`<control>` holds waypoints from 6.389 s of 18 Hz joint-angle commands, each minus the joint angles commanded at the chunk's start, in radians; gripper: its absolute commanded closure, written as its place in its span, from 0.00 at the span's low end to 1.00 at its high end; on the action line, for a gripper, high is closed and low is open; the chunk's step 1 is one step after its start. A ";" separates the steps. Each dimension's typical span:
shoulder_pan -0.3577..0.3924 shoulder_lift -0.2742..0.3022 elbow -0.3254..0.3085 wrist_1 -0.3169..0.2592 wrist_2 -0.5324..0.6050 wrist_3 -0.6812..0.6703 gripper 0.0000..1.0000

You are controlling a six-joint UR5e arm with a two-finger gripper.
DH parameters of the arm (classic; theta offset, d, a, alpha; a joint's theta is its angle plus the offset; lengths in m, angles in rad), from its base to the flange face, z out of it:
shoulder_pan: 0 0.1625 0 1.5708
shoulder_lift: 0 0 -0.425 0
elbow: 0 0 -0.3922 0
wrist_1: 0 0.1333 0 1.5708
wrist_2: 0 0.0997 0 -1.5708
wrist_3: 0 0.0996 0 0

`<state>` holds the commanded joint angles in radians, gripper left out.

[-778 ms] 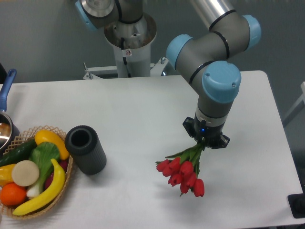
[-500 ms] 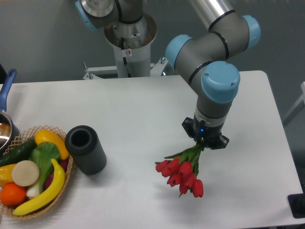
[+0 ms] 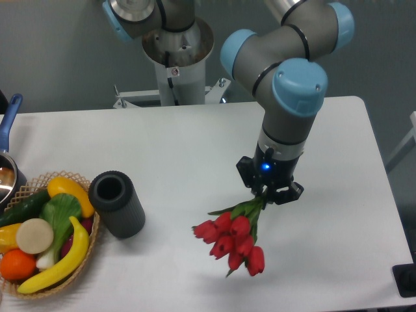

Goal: Insert the flowers into the vase
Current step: 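Carry the red tulip bunch in the gripper toward the black vase, then lower the tulip stems into the opening of the black vase, then push the tulip stems deeper into the vase with the gripper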

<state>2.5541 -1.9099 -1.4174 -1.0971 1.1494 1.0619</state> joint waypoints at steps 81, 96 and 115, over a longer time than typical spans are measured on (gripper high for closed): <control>-0.086 0.078 -0.523 0.289 -1.002 0.214 0.93; -0.097 0.031 -0.575 0.296 -0.982 0.348 0.88; -0.115 0.014 -0.606 0.296 -0.952 0.372 0.44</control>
<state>2.4390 -1.8960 -2.0233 -0.8007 0.1979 1.4343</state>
